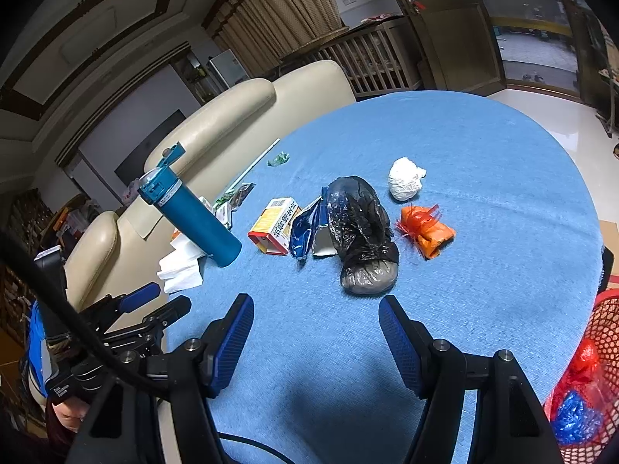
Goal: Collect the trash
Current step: 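Move both open tools back over the remaining trash on the table, then grasp the black plastic bag with the right tool while the left tool grasps the barcode box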
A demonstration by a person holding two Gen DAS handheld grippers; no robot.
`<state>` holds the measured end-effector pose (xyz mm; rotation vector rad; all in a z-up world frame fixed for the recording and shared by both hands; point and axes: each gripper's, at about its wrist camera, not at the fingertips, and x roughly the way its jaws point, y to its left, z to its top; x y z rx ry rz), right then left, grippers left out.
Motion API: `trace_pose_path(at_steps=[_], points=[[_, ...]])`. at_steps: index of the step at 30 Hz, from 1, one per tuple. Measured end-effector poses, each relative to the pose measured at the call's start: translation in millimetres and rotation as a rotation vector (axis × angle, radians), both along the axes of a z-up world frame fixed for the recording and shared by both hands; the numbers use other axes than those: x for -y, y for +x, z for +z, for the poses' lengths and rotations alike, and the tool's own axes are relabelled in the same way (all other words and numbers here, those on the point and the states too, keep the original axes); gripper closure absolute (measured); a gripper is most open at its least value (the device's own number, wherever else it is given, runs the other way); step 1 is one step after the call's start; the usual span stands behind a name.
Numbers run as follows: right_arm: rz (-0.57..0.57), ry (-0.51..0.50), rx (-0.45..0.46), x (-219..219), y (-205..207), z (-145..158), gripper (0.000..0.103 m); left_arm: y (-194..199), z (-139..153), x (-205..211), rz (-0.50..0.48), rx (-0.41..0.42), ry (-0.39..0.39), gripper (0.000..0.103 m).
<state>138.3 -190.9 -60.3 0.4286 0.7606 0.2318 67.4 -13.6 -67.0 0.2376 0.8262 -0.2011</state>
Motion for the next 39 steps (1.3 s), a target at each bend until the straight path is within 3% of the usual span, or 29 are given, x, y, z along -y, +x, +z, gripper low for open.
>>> trace_pose_path(at_steps=[25, 35, 39], points=[[0.006, -0.025, -0.003, -10, 19, -2, 0.032, 14, -8, -21, 0.05, -0.027, -0.019, 0.037], [-0.119, -0.077, -0.072, 40, 39, -34, 0.032, 25, -16, -23, 0.05, -0.062, -0.019, 0.037], [-0.149, -0.053, -0.096, 57, 46, -40, 0.032, 27, -20, -13, 0.027, -0.076, -0.01, 0.037]])
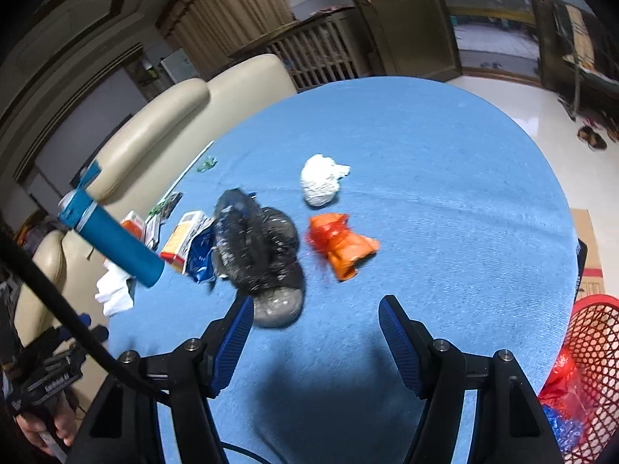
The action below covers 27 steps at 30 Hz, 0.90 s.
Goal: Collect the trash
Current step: 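Grasp the black plastic bag with the right tool while the left tool grasps the barcode box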
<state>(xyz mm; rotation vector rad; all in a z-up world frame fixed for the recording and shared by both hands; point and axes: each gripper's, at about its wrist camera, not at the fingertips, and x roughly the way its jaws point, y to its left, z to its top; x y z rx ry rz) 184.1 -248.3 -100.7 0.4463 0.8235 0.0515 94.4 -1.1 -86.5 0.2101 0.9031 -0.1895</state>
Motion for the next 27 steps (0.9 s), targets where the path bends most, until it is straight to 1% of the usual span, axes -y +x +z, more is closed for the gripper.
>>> trace_pose_path(at_steps=[4, 9, 14, 17, 20, 23, 24, 26, 27], points=[[0.012, 0.003, 0.009, 1, 1, 1, 0.032, 9, -1, 7, -0.014, -0.002, 0.015, 0.037], [0.053, 0.017, 0.0, -8, 6, -2, 0.032, 33, 2, 8, -0.016, 0.027, 0.049, 0.037], [0.104, 0.026, -0.016, -25, 19, -9, 0.032, 67, 5, 6, 0.0, 0.013, 0.021, 0.037], [0.132, 0.023, -0.021, -37, 29, -13, 0.032, 75, 4, 8, 0.0, 0.019, 0.027, 0.037], [0.153, 0.023, -0.033, -47, 39, -18, 0.033, 78, 1, 8, -0.008, 0.007, 0.018, 0.037], [0.141, -0.004, -0.049, -53, 51, -24, 0.033, 82, -1, 7, -0.013, -0.015, 0.015, 0.037], [0.133, -0.016, -0.058, -55, 56, -26, 0.034, 87, 0, 6, -0.011, -0.035, 0.01, 0.037], [0.125, -0.04, -0.093, -56, 68, -33, 0.042, 94, 6, 6, -0.015, -0.044, -0.007, 0.037], [0.122, -0.032, -0.113, -54, 73, -37, 0.048, 98, 10, 7, -0.021, -0.031, -0.005, 0.037]])
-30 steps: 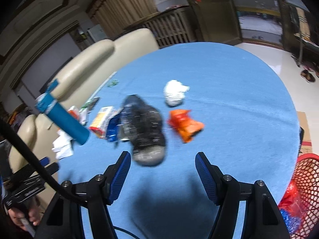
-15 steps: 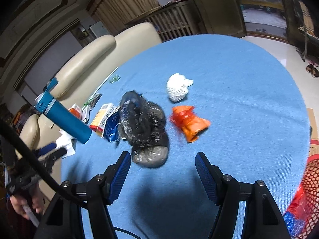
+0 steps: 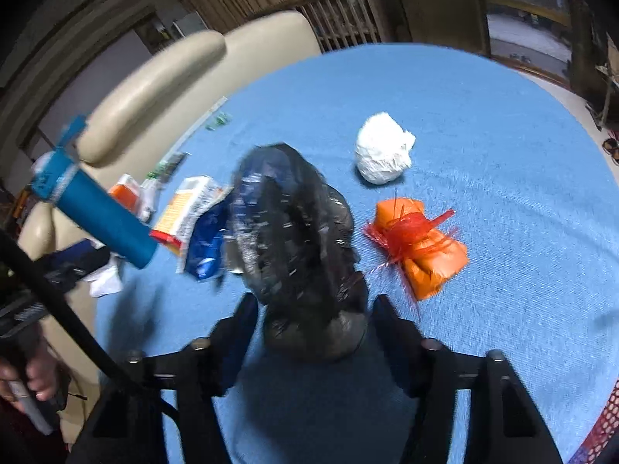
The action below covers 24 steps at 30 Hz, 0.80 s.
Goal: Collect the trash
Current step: 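Grasp the black plastic bag with the right tool while the left tool grasps the barcode box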
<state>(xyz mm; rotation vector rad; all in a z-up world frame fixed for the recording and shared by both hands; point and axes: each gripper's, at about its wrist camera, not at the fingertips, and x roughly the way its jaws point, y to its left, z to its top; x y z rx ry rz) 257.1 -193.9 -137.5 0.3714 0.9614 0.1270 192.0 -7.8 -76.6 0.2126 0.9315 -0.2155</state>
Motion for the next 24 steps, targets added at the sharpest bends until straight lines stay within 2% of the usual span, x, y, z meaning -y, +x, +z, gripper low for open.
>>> trace_pose_path(at_steps=[3, 5, 7, 10, 15, 17, 19, 21, 22, 23, 24], points=[[-0.008, 0.027, -0.04, 2, 12, -10, 0.05, 11, 1, 5, -0.003, 0.021, 0.013, 0.033], [-0.015, 0.03, -0.044, 0, 14, -14, 0.06, 19, -6, 11, -0.015, -0.004, 0.007, 0.033], [0.006, 0.024, -0.039, -4, 13, -13, 0.063, 29, -13, 20, -0.03, -0.032, 0.005, 0.033], [0.025, 0.01, -0.025, -6, 10, -9, 0.064, 45, -21, 33, -0.04, -0.064, 0.018, 0.033], [0.03, 0.022, 0.023, 7, -10, 17, 0.064, 62, -37, 42, -0.037, -0.094, 0.026, 0.033], [0.021, 0.008, 0.047, 14, -18, 23, 0.065, 67, -50, 42, -0.03, -0.126, 0.007, 0.033], [-0.002, 0.039, 0.055, 21, -26, 23, 0.065, 70, -61, 40, -0.007, -0.172, -0.015, 0.033], [-0.015, 0.046, 0.062, 25, -33, 24, 0.065, 70, -63, 41, -0.02, -0.177, -0.033, 0.033], [-0.015, 0.036, 0.07, 26, -38, 26, 0.065, 70, -64, 42, -0.023, -0.174, -0.036, 0.035], [-0.016, 0.028, 0.079, 26, -42, 27, 0.065, 71, -65, 42, -0.022, -0.173, -0.042, 0.041], [-0.022, 0.025, 0.09, 28, -46, 29, 0.065, 72, -67, 43, -0.02, -0.181, -0.049, 0.054]])
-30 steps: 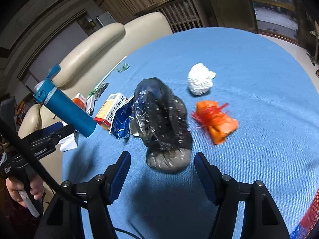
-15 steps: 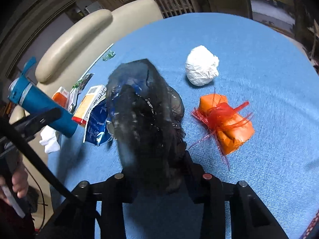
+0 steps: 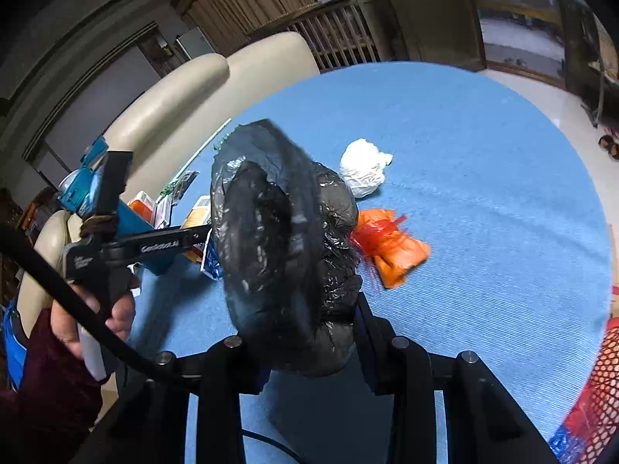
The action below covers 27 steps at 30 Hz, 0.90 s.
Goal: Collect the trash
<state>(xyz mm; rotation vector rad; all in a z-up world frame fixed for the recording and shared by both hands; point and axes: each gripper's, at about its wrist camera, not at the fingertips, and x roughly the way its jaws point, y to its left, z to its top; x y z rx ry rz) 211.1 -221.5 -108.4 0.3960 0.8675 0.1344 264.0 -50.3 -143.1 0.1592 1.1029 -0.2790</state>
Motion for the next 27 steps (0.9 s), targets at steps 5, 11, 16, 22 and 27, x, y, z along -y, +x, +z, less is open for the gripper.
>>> trace_pose_path(at_steps=[5, 11, 16, 22, 27], points=[[-0.056, 0.034, 0.033, 18, -17, 5, 0.065, -11, 1, -1, 0.012, 0.024, -0.01, 0.056], [-0.115, 0.039, 0.076, 33, -46, 15, 0.065, -55, 36, -5, 0.005, 0.135, 0.01, 0.056], [-0.148, 0.043, 0.105, 37, -67, 23, 0.065, -99, 71, -2, -0.017, 0.21, -0.024, 0.056], [-0.146, 0.037, 0.15, 34, -89, 37, 0.065, -150, 108, 18, -0.075, 0.297, -0.044, 0.056], [-0.149, 0.026, 0.2, 41, -115, 52, 0.065, -181, 132, 31, -0.116, 0.359, -0.042, 0.056]])
